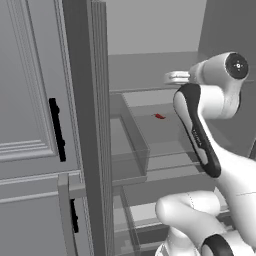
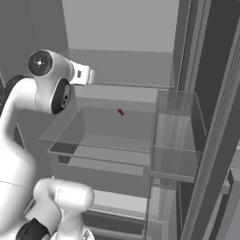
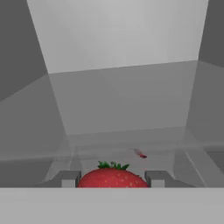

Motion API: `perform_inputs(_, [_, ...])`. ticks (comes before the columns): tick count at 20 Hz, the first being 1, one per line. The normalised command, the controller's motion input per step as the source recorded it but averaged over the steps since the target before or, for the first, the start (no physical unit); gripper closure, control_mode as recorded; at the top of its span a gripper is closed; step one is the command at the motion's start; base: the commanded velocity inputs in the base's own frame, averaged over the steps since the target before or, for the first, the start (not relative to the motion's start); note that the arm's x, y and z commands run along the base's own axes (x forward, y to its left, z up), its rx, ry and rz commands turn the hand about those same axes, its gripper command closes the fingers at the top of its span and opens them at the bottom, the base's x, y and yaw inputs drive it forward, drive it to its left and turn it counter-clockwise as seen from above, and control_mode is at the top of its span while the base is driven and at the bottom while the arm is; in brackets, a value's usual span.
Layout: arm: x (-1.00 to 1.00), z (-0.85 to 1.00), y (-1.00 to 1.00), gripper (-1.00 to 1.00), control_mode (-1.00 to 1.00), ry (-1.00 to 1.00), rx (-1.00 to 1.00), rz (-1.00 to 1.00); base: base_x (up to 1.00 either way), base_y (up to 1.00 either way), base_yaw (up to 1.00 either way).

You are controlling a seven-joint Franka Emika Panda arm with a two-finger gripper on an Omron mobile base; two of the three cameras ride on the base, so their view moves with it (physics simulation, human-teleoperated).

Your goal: Take the strawberry from the fridge and place it on top of the pancake, located on the dining counter.

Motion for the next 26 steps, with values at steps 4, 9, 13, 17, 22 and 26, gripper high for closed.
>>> perform_inputs(4, [-1.00,0.00,-0.18,1.00,-1.00,0.21,-0.07,0.00,0.00,0.00,0.00])
perform_inputs(9, [-0.96,-0.30,0.00,1.00,-1.00,0.35,-0.11,0.00,0.00,0.00,0.00])
perform_inputs(13, [-0.73,-0.74,0.00,1.00,-1.00,0.12,-0.09,0.00,0.00,0.00,0.00])
perform_inputs(17, [-0.61,-0.43,0.00,1.00,-1.00,0.00,0.00,0.00,0.00,0.00,0.00])
perform_inputs(22, [-0.47,-0.32,0.00,1.00,-1.00,-0.06,0.00,0.00,0.00,0.00,0.00])
perform_inputs(26, [-0.25,0.00,0.00,1.00,1.00,-0.04,0.00,0.00,-0.75,0.00,0.00])
